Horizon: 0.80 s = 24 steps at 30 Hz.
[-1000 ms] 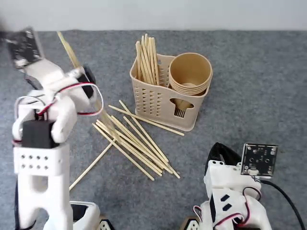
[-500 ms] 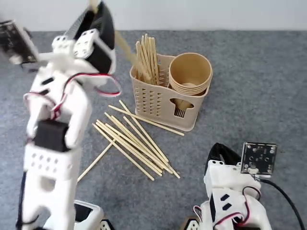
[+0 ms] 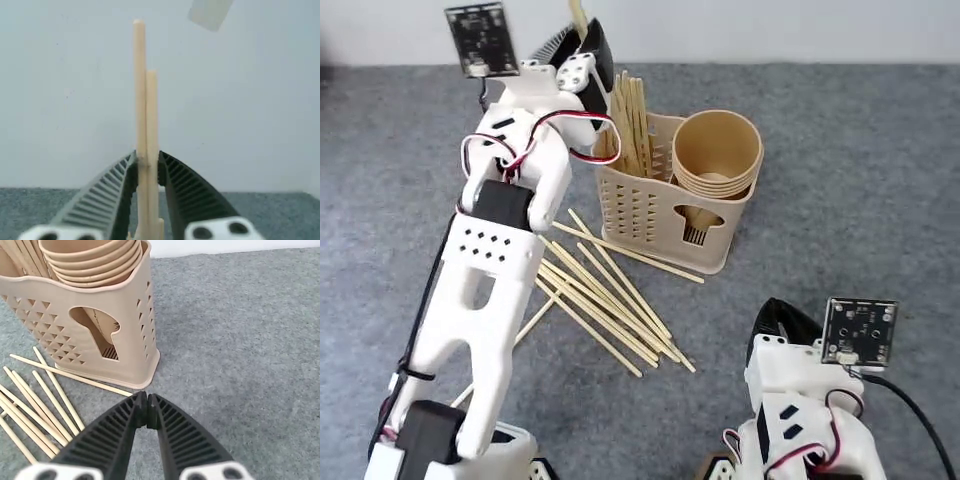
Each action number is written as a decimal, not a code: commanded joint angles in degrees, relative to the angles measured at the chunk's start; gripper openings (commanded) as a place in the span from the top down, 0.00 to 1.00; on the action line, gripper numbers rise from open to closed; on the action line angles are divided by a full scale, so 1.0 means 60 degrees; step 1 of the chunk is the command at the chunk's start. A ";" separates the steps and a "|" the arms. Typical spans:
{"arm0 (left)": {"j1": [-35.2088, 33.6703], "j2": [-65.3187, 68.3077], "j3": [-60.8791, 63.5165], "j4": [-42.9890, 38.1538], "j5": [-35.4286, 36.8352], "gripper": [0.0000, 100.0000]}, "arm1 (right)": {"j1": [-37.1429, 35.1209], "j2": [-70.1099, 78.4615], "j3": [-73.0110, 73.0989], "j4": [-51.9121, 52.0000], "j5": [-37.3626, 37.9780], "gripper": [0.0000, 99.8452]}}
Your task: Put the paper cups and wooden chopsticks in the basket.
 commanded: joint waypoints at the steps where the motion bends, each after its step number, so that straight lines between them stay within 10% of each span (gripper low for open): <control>1: 0.0190 -0.0088 -0.0344 0.0352 -0.0689 0.98 | 0.0037 0.0125 0.0000 -0.0110 0.0044 0.99; 24: -0.1143 -0.2696 -0.0315 0.5978 0.1407 0.84 | 0.0037 0.0125 0.0029 -0.0110 0.0044 0.99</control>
